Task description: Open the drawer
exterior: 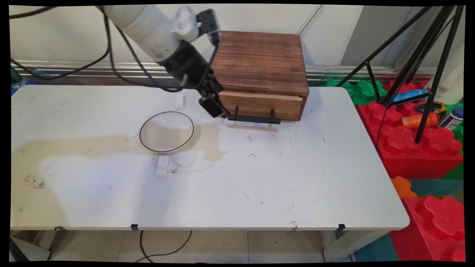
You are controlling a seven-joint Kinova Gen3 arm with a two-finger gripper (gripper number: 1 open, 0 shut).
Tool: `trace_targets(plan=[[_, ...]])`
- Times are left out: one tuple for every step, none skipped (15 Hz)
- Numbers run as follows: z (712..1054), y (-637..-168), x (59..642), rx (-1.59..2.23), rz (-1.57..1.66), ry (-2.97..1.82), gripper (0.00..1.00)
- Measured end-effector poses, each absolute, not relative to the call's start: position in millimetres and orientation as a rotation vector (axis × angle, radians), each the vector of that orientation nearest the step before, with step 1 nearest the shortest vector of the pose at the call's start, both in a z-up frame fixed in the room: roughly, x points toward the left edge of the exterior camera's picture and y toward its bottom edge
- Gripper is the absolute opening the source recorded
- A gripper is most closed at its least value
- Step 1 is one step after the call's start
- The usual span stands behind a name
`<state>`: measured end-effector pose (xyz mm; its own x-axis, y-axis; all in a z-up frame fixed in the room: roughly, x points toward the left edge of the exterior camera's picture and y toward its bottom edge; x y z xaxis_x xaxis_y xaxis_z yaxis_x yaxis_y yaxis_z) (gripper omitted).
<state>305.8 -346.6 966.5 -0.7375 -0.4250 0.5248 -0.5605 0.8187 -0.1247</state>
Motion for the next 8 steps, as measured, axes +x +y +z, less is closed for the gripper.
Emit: trace_targets(plan=[[963.1, -350.0, 299.7, 0.725, 0.387, -2.531, 1.00], [959.3, -353.7, 293.5, 0.721, 0.396, -2.547, 1.00], [954.6, -357.5, 287.3, 0.718, 0.406, -2.565, 1.00], [949.4, -361.8, 281.4, 0.717, 0.416, -2.583, 1.00], [944.8, -365.5, 276.3, 0.716, 0.423, -2.598, 1.00], [938.1, -370.7, 269.8, 0.714, 0.429, -2.616, 1.00], [933.1, -374.8, 265.1, 0.710, 0.435, -2.628, 1.00], [928.0, -379.4, 260.3, 0.705, 0.443, -2.640, 1.00]])
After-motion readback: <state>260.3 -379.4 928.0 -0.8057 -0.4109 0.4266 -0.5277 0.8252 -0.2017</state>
